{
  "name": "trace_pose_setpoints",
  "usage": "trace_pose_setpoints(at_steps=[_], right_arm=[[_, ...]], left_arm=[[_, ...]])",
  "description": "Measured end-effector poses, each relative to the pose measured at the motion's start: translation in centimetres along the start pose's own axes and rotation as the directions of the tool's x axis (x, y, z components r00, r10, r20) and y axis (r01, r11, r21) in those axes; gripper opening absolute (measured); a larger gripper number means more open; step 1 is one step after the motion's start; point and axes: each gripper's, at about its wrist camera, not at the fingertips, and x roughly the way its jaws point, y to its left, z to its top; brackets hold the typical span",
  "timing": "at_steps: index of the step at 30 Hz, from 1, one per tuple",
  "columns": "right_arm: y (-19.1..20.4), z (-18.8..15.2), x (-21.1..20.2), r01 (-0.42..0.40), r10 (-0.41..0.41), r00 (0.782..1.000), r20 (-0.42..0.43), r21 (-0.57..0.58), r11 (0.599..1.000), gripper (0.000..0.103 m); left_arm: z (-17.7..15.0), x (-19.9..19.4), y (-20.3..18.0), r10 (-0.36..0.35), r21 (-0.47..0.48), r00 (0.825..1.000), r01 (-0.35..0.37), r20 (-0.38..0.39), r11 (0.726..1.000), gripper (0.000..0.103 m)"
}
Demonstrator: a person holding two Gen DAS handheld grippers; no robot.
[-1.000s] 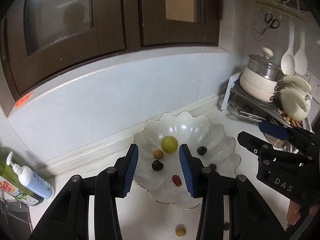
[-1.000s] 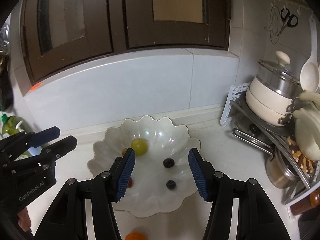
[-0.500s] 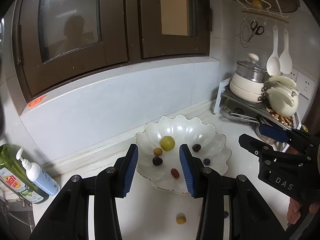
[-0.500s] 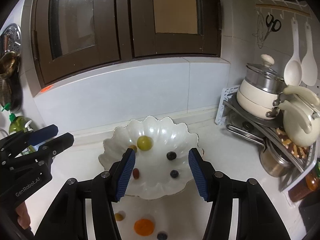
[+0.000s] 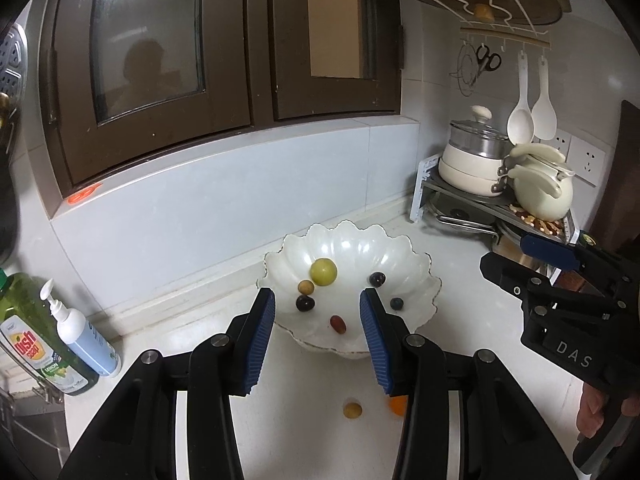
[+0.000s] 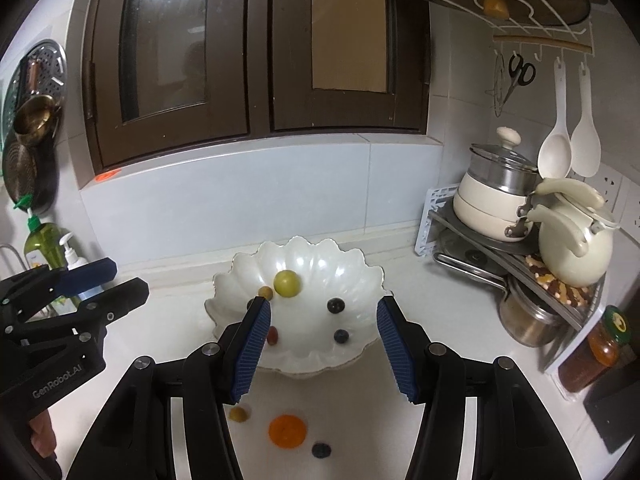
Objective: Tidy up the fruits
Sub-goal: 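Withdraw both open tools from the bowl back toward the loose fruits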
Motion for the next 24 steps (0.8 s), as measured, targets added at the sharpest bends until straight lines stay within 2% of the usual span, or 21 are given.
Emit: trace_pose_setpoints(at_steps=[24], right_arm=[[1.8, -4.2, -4.4, 0.038, -0.038, 0.999, -0.008, 0.003, 0.999, 0.057]], left_arm=[[-4.1, -3.5, -1.1, -0.032, 0.04, 0.999, 0.033, -0.02, 0.999, 0.044]])
